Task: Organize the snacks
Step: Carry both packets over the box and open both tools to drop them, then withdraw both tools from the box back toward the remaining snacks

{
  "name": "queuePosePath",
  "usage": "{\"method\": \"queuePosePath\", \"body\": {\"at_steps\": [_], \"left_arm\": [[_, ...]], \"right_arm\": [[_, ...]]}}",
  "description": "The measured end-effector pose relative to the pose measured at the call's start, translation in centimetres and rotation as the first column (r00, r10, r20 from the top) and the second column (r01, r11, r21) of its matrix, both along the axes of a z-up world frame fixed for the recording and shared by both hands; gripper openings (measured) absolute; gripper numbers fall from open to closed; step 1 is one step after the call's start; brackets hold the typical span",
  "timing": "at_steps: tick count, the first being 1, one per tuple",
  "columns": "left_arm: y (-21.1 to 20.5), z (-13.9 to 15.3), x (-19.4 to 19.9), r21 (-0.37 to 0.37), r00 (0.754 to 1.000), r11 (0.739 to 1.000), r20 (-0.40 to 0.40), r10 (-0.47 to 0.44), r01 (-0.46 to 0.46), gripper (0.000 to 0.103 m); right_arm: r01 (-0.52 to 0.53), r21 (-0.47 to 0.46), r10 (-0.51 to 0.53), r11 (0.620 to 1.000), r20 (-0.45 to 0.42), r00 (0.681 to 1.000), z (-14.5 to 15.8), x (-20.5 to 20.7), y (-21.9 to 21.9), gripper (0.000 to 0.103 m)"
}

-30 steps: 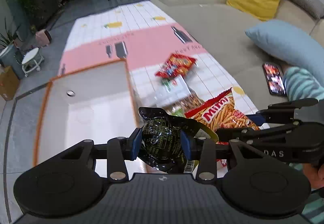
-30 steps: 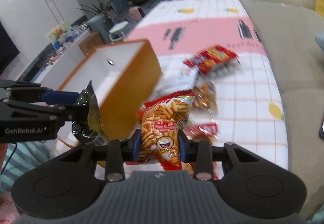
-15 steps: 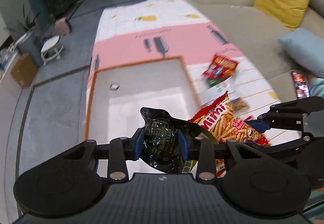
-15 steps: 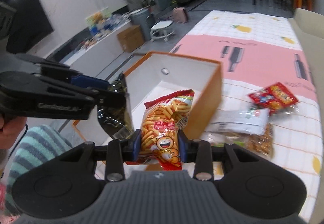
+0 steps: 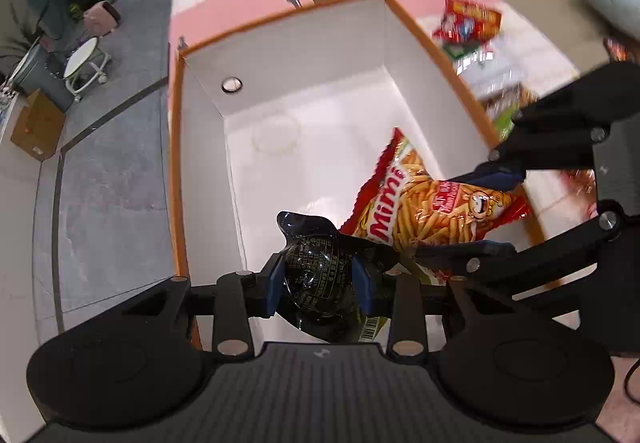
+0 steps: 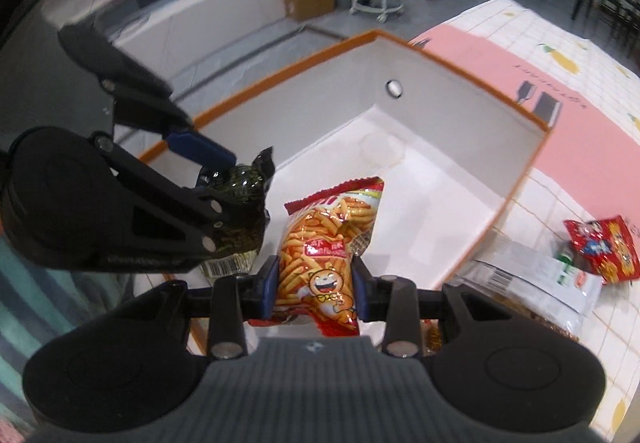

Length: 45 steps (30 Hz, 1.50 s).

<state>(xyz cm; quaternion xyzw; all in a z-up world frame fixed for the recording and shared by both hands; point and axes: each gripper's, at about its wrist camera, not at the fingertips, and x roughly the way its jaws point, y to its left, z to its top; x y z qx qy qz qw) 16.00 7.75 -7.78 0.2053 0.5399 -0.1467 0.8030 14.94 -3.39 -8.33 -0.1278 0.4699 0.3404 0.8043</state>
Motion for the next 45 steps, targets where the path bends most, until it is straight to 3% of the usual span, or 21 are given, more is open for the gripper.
{"method": "queuePosePath", "body": {"at_steps": [6,10,12,21,23,26,30,37,41,45], "left_arm": [[-0.2,-2.1,0.8,0.089,0.996,0.994,-0.077,-0.052,0.059,0.041],[0.4,-3.0,1.3,0.081,0.989,0.995,-0.144,-0.041,0.053,0.041],[0.6,-3.3,1.4,0.089,0.987,0.995,-0.159,-0.037,0.052,0.031],[0.6,-3.0,1.7,0.085,0.982,0.996,-0.186,-0.023,0.040,0.031],[0.6,-2.7,1.6,0.085,0.983,0.996,-0.180,-0.022,0.038,0.031],[0.7,-2.2,1.5,0.089,0.986,0.996,-0.166,-0.014,0.029,0.041],[0.6,-1.2,1.2,0.098,0.989,0.995,-0.145,-0.020,0.035,0.046],[-0.3,1.3,0.3,0.129,0.995,0.990,-0.088,-0.044,0.055,0.054],[-1.1,3.1,-0.4,0.131,0.999,0.990,-0.017,-0.048,0.050,0.058],[-2.3,5.2,-1.5,0.087,0.997,0.995,0.062,-0.049,0.044,0.059]], "right_arm": [[-0.052,-0.067,0.047,0.996,-0.062,0.997,-2.0,1.1,2.1,0.034],[-0.064,-0.092,0.054,0.994,-0.106,0.993,-3.2,2.2,3.1,0.035],[-0.069,-0.099,0.056,0.993,-0.124,0.991,-3.5,2.7,3.4,0.035],[-0.077,-0.115,0.059,0.990,-0.149,0.987,-4.8,3.7,4.1,0.037],[-0.077,-0.124,0.060,0.989,-0.137,0.989,-4.7,3.6,4.1,0.042],[-0.074,-0.139,0.060,0.988,-0.099,0.993,-4.2,3.3,4.2,0.051],[-0.076,-0.119,0.068,0.990,-0.070,0.995,-3.0,2.8,3.9,0.075],[-0.052,-0.128,0.056,0.990,0.029,0.998,-0.8,1.4,3.1,0.078],[-0.009,-0.078,0.014,0.997,0.071,0.997,1.1,0.7,1.5,0.079],[0.036,-0.015,-0.034,0.999,0.122,0.992,3.1,-0.5,-0.8,0.079]]}}
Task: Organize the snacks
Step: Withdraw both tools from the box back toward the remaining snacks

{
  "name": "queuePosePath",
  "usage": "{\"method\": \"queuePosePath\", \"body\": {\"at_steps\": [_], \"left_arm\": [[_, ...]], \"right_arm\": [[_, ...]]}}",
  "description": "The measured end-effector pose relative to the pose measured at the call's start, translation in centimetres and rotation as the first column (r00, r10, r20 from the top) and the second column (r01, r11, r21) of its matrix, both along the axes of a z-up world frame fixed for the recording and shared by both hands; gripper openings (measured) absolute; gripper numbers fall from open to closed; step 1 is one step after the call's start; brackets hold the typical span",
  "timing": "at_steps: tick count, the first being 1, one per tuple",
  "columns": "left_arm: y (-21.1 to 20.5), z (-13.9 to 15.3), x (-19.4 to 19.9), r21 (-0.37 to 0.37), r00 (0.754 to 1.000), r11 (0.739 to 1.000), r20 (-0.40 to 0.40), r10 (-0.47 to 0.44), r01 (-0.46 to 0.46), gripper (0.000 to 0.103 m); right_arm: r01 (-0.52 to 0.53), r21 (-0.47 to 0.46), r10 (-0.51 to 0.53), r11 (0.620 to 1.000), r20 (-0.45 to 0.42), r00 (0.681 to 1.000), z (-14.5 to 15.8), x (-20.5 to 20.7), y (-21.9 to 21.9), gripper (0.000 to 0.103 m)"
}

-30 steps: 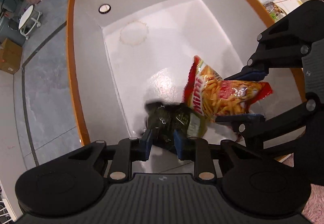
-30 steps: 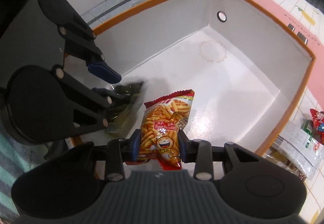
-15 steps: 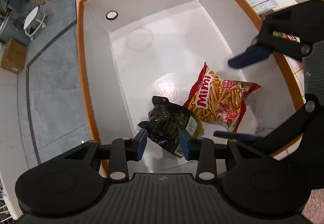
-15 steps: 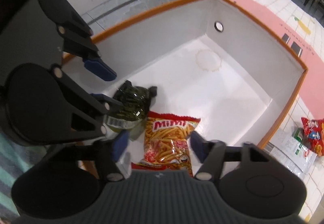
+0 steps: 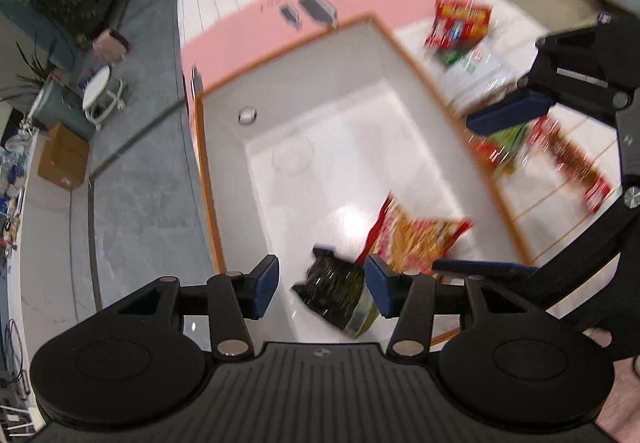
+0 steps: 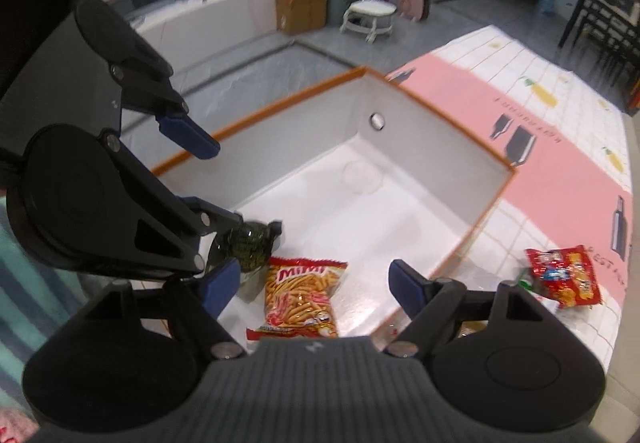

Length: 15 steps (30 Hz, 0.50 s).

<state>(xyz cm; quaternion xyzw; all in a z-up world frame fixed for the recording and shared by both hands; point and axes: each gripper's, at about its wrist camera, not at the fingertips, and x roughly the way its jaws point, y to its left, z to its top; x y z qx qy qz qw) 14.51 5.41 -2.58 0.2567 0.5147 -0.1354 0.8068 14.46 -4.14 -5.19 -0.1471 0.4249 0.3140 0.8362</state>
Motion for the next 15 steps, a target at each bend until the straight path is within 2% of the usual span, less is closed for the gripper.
{"method": "queuePosePath", "body": {"at_steps": [5,8,11,15], "left_arm": [[-2.2,2.3,-1.8,-0.074,0.996,0.997,0.087,-0.008,0.014,0.060],[-3.7,3.3,-3.0,-0.134,0.993,0.991,0.115,-0.003,0.019,0.062],[-5.6,3.5,-3.7,-0.157,0.990,0.987,0.139,-0.007,0.029,0.062],[-8.6,2.4,-4.2,-0.167,0.988,0.982,0.140,-0.066,0.090,0.062]], "right_arm": [[0.065,0.065,-0.070,0.996,0.080,0.994,2.1,-2.3,-3.5,0.080],[0.123,0.096,-0.134,0.988,0.125,0.983,2.8,-3.7,-6.1,0.088],[0.188,0.129,-0.207,0.974,0.158,0.965,3.0,-5.1,-8.9,0.088],[0.285,0.148,-0.309,0.947,0.177,0.934,1.7,-6.5,-12.5,0.088]]}}
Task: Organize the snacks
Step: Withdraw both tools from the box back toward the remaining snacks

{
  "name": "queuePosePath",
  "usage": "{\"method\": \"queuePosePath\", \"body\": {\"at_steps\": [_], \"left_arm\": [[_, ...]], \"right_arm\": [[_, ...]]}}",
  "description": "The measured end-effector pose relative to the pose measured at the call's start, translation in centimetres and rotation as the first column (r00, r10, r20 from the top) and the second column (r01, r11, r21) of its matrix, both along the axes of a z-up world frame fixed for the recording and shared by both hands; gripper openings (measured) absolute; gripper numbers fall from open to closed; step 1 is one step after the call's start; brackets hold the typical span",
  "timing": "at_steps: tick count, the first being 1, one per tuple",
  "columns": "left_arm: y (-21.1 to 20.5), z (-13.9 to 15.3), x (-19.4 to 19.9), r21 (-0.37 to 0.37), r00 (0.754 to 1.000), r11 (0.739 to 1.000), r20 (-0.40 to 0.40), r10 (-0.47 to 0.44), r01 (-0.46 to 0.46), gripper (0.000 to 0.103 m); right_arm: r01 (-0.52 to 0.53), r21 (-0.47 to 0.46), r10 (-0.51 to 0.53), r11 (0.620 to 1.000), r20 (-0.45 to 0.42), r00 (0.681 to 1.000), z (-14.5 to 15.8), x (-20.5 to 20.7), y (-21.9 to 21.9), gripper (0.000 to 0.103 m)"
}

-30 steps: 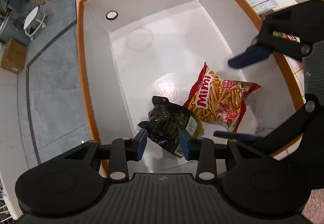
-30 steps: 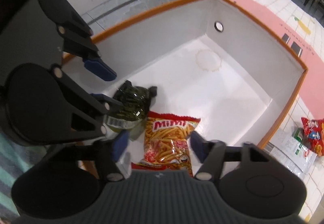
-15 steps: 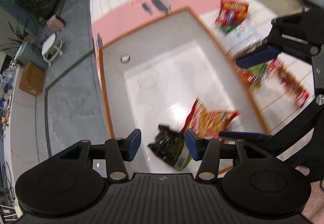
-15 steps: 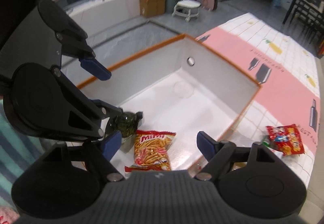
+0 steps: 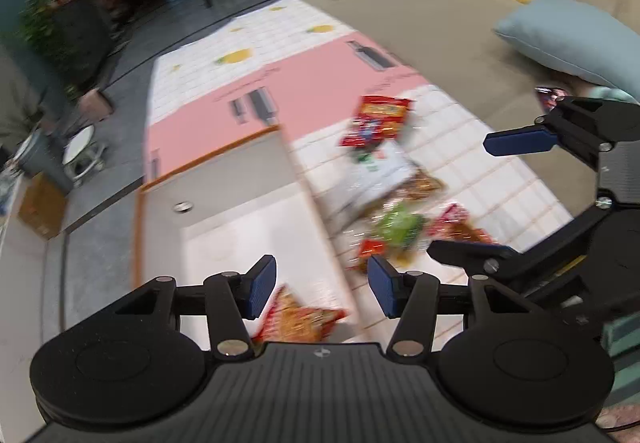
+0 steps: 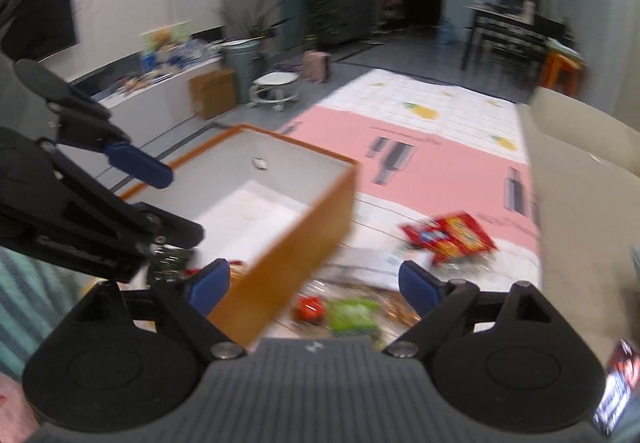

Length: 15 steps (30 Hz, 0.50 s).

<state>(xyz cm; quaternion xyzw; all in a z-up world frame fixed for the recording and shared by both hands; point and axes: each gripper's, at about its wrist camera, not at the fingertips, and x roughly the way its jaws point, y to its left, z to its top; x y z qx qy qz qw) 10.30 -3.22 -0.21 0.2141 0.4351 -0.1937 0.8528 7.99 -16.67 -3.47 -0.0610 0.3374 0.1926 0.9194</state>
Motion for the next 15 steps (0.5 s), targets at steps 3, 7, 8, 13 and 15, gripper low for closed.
{"method": "queuePosePath", "body": {"at_steps": [3,7,8,13,15], "left_arm": [[-2.1,-1.6,0.0,-0.011,0.998,0.998,-0.029,-0.060,0.060,0.063],[-4.4,-3.9,0.1,0.024,0.991,0.992,-0.043,-0.123,0.124,0.063],[-4.8,-4.4,0.2,0.030,0.990,0.990,-0.051,-0.134,0.136,0.063],[-6.4,-6.4,1.1,0.057,0.981,0.983,-0.094,-0.167,0.173,0.063],[-7.0,-6.7,1.5,0.066,0.979,0.980,-0.101,-0.178,0.186,0.063]], "right_arm": [[0.090,-0.030,-0.090,0.996,-0.008,0.996,-1.8,-0.4,-2.5,0.088],[0.213,0.001,-0.212,0.977,-0.095,0.973,-4.5,0.1,-5.8,0.088],[0.235,0.018,-0.231,0.972,-0.124,0.965,-5.1,0.3,-6.7,0.088],[0.274,0.054,-0.259,0.960,-0.203,0.944,-7.1,1.4,-8.6,0.088],[0.280,0.069,-0.259,0.958,-0.218,0.941,-7.5,1.7,-9.2,0.088]]}}
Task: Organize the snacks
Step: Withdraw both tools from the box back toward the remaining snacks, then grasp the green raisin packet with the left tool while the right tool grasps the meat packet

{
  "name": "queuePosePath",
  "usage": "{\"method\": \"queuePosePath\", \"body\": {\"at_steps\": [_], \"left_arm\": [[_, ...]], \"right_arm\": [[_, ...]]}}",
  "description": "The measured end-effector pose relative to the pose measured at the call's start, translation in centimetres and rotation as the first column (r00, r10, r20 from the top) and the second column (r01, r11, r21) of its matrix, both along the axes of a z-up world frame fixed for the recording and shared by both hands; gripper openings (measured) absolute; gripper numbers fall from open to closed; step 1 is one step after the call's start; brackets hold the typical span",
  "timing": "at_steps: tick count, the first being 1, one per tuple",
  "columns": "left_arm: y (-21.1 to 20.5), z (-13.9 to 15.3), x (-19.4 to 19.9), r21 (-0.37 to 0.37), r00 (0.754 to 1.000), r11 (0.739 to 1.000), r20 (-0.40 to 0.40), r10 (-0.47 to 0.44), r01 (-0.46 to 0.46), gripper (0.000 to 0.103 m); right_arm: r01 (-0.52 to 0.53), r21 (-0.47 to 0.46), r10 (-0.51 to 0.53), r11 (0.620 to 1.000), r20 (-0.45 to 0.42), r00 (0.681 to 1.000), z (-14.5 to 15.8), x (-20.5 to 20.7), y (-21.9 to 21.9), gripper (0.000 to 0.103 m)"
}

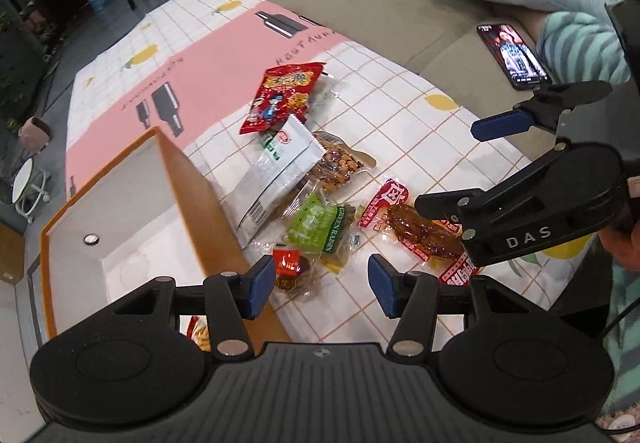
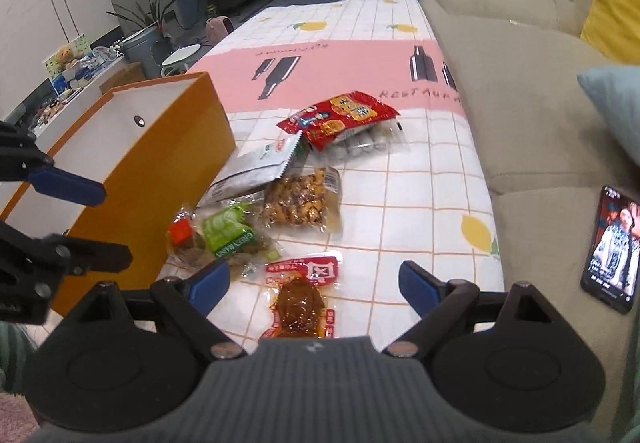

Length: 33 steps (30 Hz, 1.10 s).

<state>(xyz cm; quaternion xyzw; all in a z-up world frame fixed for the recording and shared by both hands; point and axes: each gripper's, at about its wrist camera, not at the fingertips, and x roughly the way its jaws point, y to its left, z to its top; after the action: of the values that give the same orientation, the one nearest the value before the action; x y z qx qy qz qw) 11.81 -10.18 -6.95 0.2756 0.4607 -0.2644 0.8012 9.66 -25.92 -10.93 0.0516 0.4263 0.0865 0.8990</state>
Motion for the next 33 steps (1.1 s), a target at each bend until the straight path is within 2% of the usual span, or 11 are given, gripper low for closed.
{"method": "queuePosePath", "body": {"at_steps": [10,16,19,20,23,27,33], "left_arm": [[-1.4,-2.7,2.2,0.011,0.994,0.995,-0.049,-0.097,0.097,0.063],[-1.6,-4.9,3.1,0.080,0.989,0.986,-0.044,-0.140,0.143,0.063],[-1.9,-5.5,4.1,0.088,0.987,0.984,-0.049,-0.150,0.154,0.063],[-2.0,-5.6,4.4,0.086,0.987,0.984,-0.058,-0.151,0.156,0.064],[-2.6,-6.2,5.3,0.080,0.984,0.983,-0.077,-0.158,0.164,0.077],[-3.2,-7.4,6.1,0.128,0.984,0.978,-0.084,-0.154,0.164,0.077],[-3.5,-8.7,7.2,0.149,0.983,0.978,-0.130,-0.128,0.147,0.077]], "right_arm": [[0.061,0.074,-0.056,0.995,-0.069,0.996,-1.5,0.4,-2.4,0.088],[0.036,0.031,-0.033,0.999,-0.106,0.994,-2.5,0.7,-1.6,0.088],[0.006,0.014,-0.004,1.000,-0.131,0.991,-3.0,0.9,-0.9,0.088],[-0.006,0.005,0.007,1.000,-0.142,0.990,-3.3,1.0,-0.7,0.088],[-0.039,-0.035,0.033,0.999,-0.157,0.987,-3.8,1.2,0.2,0.088],[-0.050,-0.037,0.043,0.998,-0.183,0.982,-4.8,2.1,0.6,0.088],[-0.065,-0.071,0.050,0.995,-0.193,0.980,-6.0,3.1,1.3,0.088]]}}
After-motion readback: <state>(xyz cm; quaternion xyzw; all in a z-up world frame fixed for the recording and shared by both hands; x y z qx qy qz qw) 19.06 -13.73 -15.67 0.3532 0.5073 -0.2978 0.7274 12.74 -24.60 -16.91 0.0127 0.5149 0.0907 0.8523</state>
